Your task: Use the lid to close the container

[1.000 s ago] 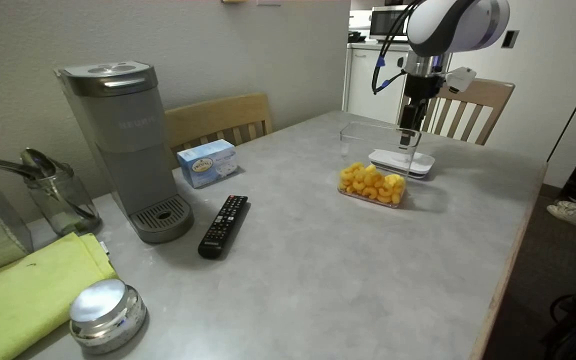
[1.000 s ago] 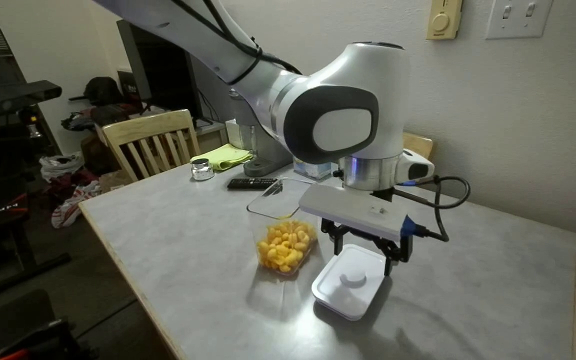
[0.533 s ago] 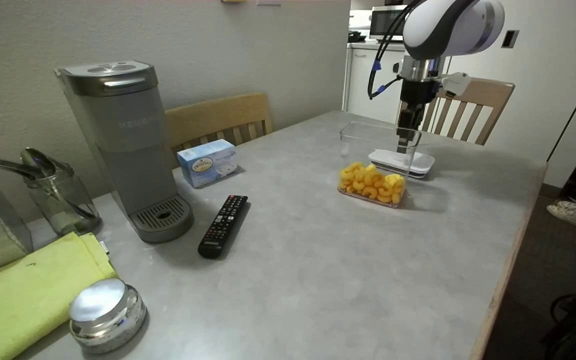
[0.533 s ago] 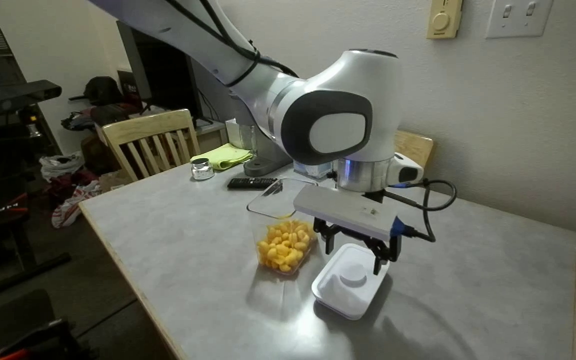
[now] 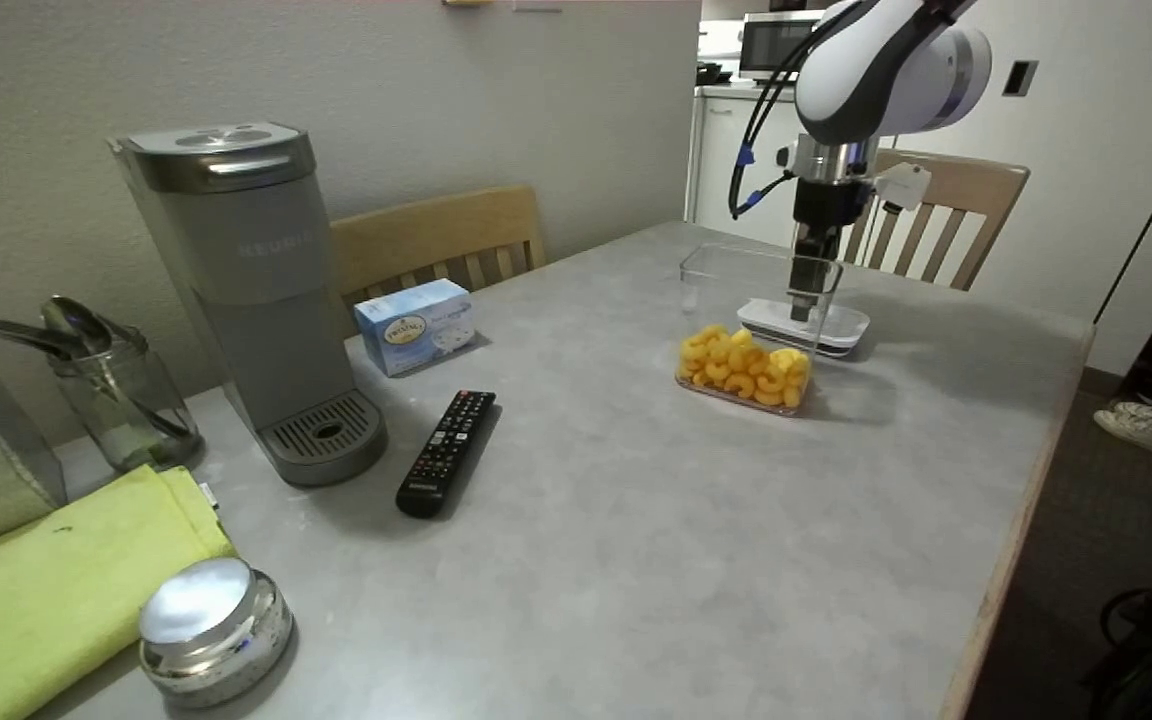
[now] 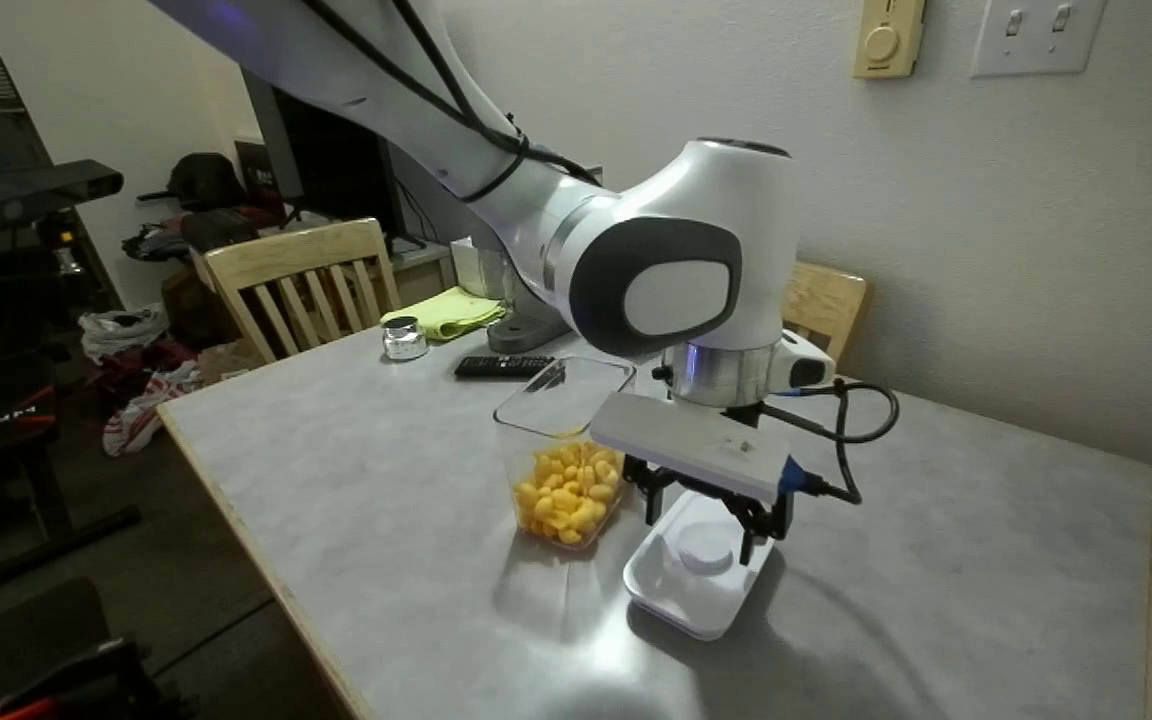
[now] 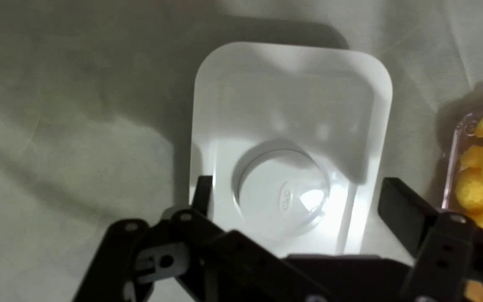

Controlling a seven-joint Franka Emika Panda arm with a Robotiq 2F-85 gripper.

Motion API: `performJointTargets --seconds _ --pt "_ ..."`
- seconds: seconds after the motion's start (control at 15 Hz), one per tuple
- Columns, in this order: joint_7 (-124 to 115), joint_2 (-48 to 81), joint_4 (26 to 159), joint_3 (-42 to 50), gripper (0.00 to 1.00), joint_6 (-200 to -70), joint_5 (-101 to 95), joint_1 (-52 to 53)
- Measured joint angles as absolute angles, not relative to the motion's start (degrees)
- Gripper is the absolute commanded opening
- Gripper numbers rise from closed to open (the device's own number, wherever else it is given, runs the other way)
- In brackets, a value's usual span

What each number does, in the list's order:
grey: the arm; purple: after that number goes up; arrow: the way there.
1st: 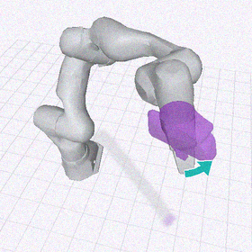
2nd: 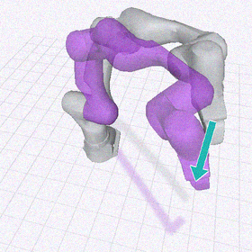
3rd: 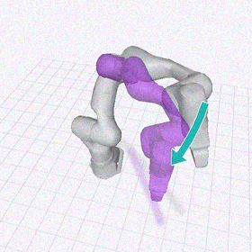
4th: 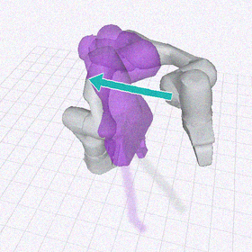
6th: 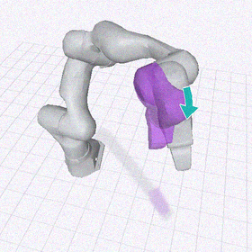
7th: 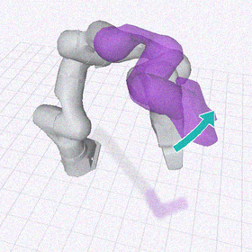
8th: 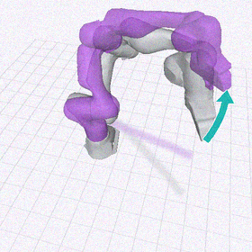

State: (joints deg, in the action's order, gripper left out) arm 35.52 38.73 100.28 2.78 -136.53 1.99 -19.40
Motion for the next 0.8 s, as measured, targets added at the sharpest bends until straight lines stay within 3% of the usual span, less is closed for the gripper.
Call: performJointTargets --seconds 0.27,0.53,0.67,0.73,0.8 --pt "35.52 39.73 99.27 2.78 1.00 -136.61 1.93 -19.41" --pt "35.52 39.85 98.99 2.78 0.84 -136.63 1.89 -19.42" --pt "35.52 39.85 98.95 2.78 0.83 -136.63 1.89 -19.43" --pt "35.52 39.85 98.93 2.78 0.76 -136.63 1.89 -19.43" --pt "35.52 39.85 98.93 2.78 0.78 -136.63 1.89 -19.43"
